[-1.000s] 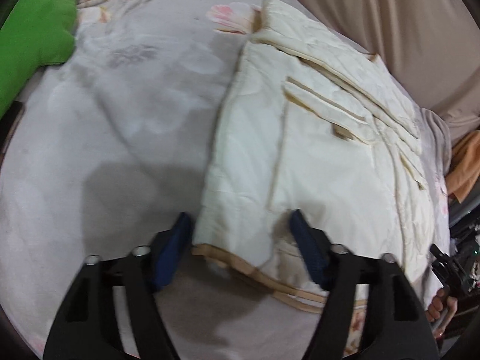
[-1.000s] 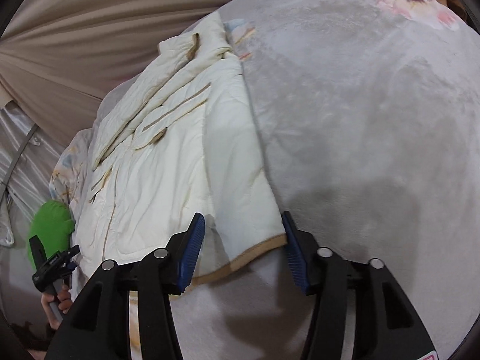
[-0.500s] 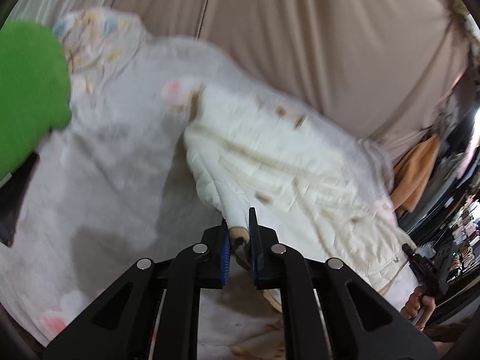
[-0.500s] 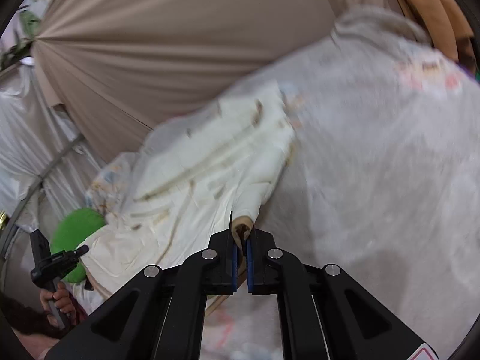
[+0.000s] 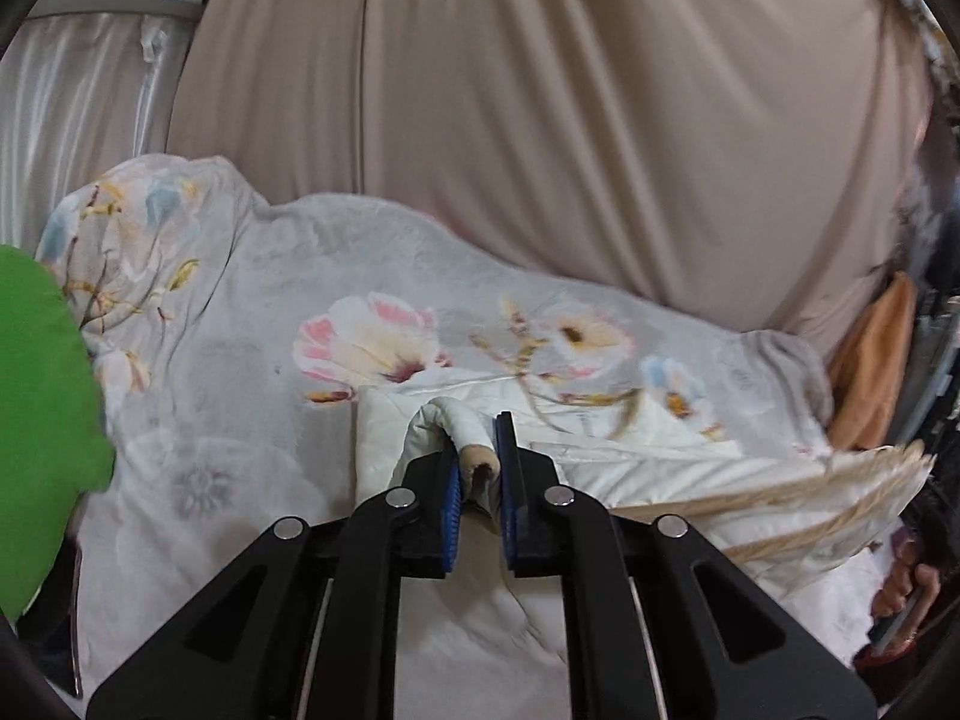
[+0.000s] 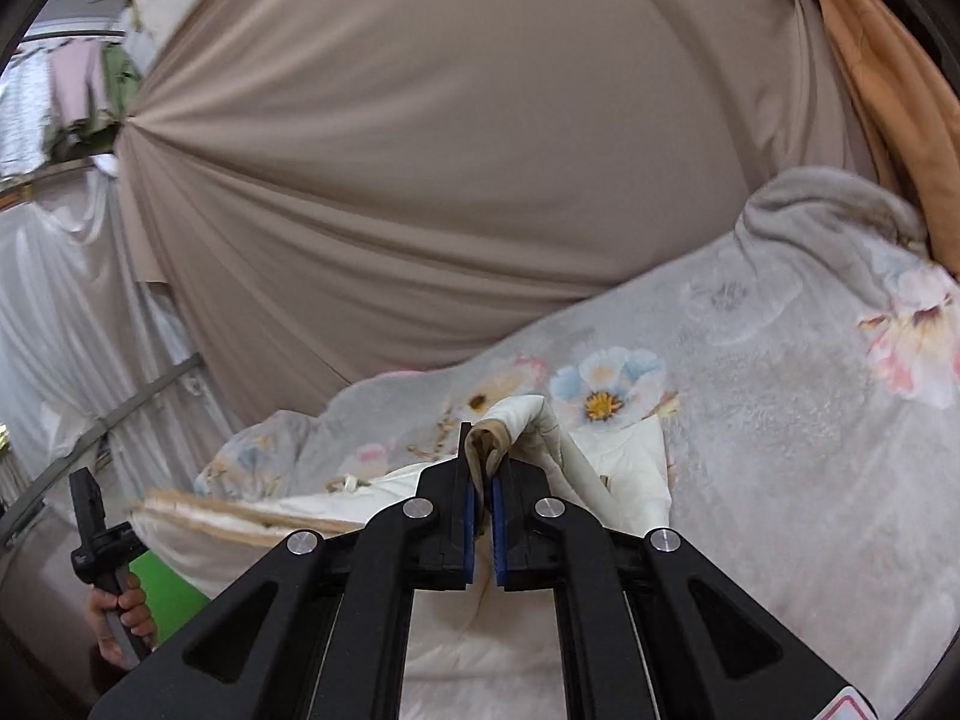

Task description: Fold large clothes

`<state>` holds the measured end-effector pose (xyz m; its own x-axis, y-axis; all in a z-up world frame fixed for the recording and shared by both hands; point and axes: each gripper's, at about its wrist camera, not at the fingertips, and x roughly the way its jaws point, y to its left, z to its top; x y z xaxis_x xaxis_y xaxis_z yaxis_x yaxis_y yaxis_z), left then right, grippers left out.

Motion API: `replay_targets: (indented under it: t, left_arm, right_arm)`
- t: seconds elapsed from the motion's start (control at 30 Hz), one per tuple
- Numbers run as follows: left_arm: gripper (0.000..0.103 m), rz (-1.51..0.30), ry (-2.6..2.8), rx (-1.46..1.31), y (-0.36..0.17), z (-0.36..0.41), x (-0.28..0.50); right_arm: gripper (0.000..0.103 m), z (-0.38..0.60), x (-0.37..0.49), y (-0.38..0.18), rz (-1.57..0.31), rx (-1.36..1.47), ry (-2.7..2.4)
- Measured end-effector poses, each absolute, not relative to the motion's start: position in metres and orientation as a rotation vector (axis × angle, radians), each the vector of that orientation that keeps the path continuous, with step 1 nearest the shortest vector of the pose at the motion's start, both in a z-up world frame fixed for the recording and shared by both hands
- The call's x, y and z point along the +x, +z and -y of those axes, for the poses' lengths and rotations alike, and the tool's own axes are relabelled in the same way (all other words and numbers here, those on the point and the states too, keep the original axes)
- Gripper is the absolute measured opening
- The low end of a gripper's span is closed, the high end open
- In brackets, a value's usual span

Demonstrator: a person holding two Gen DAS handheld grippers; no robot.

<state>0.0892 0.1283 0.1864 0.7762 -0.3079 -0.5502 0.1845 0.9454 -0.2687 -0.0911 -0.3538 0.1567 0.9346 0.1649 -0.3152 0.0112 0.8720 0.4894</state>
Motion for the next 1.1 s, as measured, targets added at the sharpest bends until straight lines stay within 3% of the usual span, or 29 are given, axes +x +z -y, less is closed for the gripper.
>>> replay_targets:
  t: [0.2, 0.4, 0.6, 0.8, 0.9, 0.93, 0.97, 1.03, 1.1]
  left_arm:
    - [0.01, -0.775, -0.13, -0.116, 0.116, -0.098, 0.198]
    - [0.012, -0.85, -0.111, -0.11, 0.053, -0.094, 0.249]
    - [0.013, -0.824, -0.12, -0.097, 0.031, -0.09, 0.254]
    - [0.016, -0.794, -0.143, -0.146, 0.045, -0.097, 0.245]
    - [0.029, -0.74, -0.214, -0.214, 0.075, -0.118, 0.224]
    - [0.038, -0.72, -0.241, -0.237, 0.087, -0.125, 0.215]
    - [0.062, -0.688, -0.227, -0.252, 0.1, -0.133, 0.204]
    - [0.084, -0.577, -0.162, -0.255, 0.125, -0.144, 0.181]
    - [0.084, -0.502, -0.171, -0.246, 0.152, -0.145, 0.162]
  right_arm:
    - [0.004, 0.373, 0.022, 0.112, -0.501, 0.557, -0.011]
    - [0.004, 0.386, 0.097, 0.047, -0.64, 0.581, -0.101]
    - [0.004, 0.389, 0.122, 0.005, -0.701, 0.611, -0.09]
    - [0.008, 0.39, 0.114, 0.008, -0.669, 0.612, -0.069]
    - [0.023, 0.394, 0.092, 0.03, -0.6, 0.622, -0.026]
    - [0.028, 0.395, 0.082, 0.04, -0.573, 0.615, -0.014]
    - [0.039, 0.395, 0.069, 0.054, -0.535, 0.593, -0.019]
    - [0.043, 0.393, 0.046, 0.078, -0.46, 0.569, -0.033]
    - [0.043, 0.385, 0.028, 0.098, -0.402, 0.539, -0.007]
